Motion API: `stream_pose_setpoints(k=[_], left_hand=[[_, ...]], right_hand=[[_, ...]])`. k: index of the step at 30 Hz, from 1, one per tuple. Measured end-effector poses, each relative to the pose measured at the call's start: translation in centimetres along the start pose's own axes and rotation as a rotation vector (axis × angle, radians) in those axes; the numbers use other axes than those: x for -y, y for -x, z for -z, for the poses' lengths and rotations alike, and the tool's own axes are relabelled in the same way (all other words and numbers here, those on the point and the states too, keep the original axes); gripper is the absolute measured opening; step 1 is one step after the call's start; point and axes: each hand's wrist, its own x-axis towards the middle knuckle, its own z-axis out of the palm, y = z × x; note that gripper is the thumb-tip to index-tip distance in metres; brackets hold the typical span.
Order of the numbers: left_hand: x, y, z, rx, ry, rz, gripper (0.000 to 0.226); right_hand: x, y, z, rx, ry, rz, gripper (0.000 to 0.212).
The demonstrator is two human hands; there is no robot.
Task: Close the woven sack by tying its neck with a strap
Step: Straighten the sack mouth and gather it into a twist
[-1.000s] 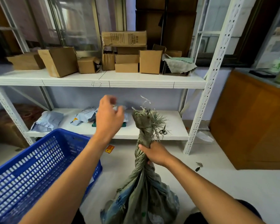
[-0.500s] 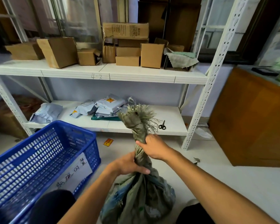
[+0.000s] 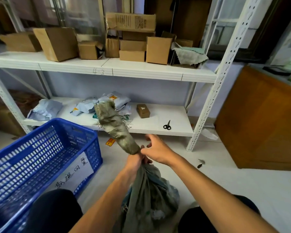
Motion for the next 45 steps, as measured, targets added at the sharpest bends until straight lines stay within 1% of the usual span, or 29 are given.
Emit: stream_pose_setpoints(k=[1, 3, 5, 6, 7, 10, 12, 13, 15, 17, 18, 21, 24, 26, 30, 31, 32, 33, 34, 35, 37, 39, 40, 41, 43, 45], left_hand=[[-0.2, -0.4, 0.2, -0.034, 0.058, 0.040, 0.040], [-1.1, -0.6, 0.5, -0.075, 0.208, 0.105, 0.050], [-2.1, -0.6, 0.4, -0.112, 0.420, 0.151, 0.053], [-2.5, -0.7, 0.2, -0.105, 0.514, 0.165, 0.051], [-2.9, -0.7, 0.0, -0.085, 0.587, 0.170, 0.050], [-3.9, -0.3, -0.5, -0.034, 0.706, 0.162, 0.046], [-4.2, -0.2, -0.6, -0.029, 0.722, 0.151, 0.042], [-4.4, -0.2, -0.7, -0.036, 0.701, 0.142, 0.040], [-4.6, -0.2, -0.6, -0.043, 0.619, 0.127, 0.038], [-4.9, -0.2, -0.4, -0.039, 0.465, 0.113, 0.039], [-5.0, -0.2, -0.2, -0.023, 0.360, 0.105, 0.041], [-5.3, -0.2, 0.5, 0.048, 0.110, 0.078, 0.049], [-5.5, -0.4, 0.8, 0.061, -0.144, -0.021, 0.051], [-5.7, -0.2, 0.9, 0.059, -0.288, -0.086, 0.052], [-4.9, 0.3, 1.4, 0.199, -0.271, -0.098, 0.049], [-4.5, 0.3, 1.6, 0.218, -0.304, -0.110, 0.048], [-3.7, -0.1, 2.1, 0.210, -0.378, -0.134, 0.044], [-2.8, -0.3, 2.7, 0.196, -0.462, -0.162, 0.043], [-1.8, -0.6, 3.6, 0.186, -0.534, -0.190, 0.046], [-0.3, -0.9, 4.5, 0.181, -0.584, -0.186, 0.057], [2.0, -0.9, 6.0, 0.196, -0.722, -0.110, 0.077], [3.4, -0.7, 6.4, 0.254, -0.883, -0.027, 0.088], [3.8, -0.8, 6.3, 0.279, -0.922, 0.011, 0.092], [4.0, -0.9, 5.9, 0.303, -0.918, 0.024, 0.094], [4.1, -1.3, 5.2, 0.337, -0.836, 0.020, 0.092], [4.1, -1.7, 4.8, 0.373, -0.729, 0.007, 0.085]], right_hand=[[-0.7, 0.0, -0.5, 0.024, -0.014, -0.039, 0.085], [-2.0, 0.0, -2.0, 0.127, -0.032, -0.099, 0.101], [-2.8, 0.0, -4.0, 0.202, -0.001, -0.114, 0.116], [-3.0, 0.0, -5.0, 0.194, 0.015, -0.109, 0.117], [-3.5, -0.2, -5.9, 0.153, 0.016, -0.103, 0.111], [-3.4, -0.5, -6.7, 0.031, -0.128, -0.116, 0.075], [-3.2, -0.8, -6.6, -0.003, -0.188, -0.091, 0.071], [-3.0, -0.9, -6.7, -0.011, -0.215, -0.095, 0.069], [-3.0, -1.5, -7.0, -0.039, -0.244, -0.107, 0.056], [-2.7, -1.9, -7.4, -0.048, -0.230, -0.138, 0.036], [-2.5, -1.9, -7.5, -0.040, -0.236, -0.155, 0.030], [-2.4, -1.7, -7.4, -0.006, -0.265, -0.187, 0.026], [-2.7, -1.6, -7.2, -0.002, -0.313, -0.202, 0.012], [-2.8, -1.4, -7.1, -0.006, -0.350, -0.233, 0.017], [-3.2, -1.6, -7.4, -0.054, -0.389, -0.275, 0.026], [-3.2, -1.7, -7.4, -0.066, -0.394, -0.263, 0.032], [-3.4, -2.1, -7.6, -0.072, -0.384, -0.258, 0.043], [-3.6, -2.3, -7.7, -0.073, -0.366, -0.262, 0.048], [-3.7, -2.5, -7.8, -0.071, -0.357, -0.280, 0.046], [-3.9, -2.5, -7.9, -0.069, -0.368, -0.311, 0.042], [-3.9, -2.5, -8.2, -0.100, -0.419, -0.366, 0.039], [-3.6, -2.8, -8.5, -0.127, -0.471, -0.407, 0.043], [-3.6, -3.1, -8.9, -0.130, -0.494, -0.419, 0.046], [-3.3, -3.3, -9.2, -0.140, -0.510, -0.434, 0.050], [-2.8, -3.5, -9.2, -0.176, -0.534, -0.460, 0.052], [-2.7, -4.2, -8.9, -0.186, -0.542, -0.455, 0.045]])
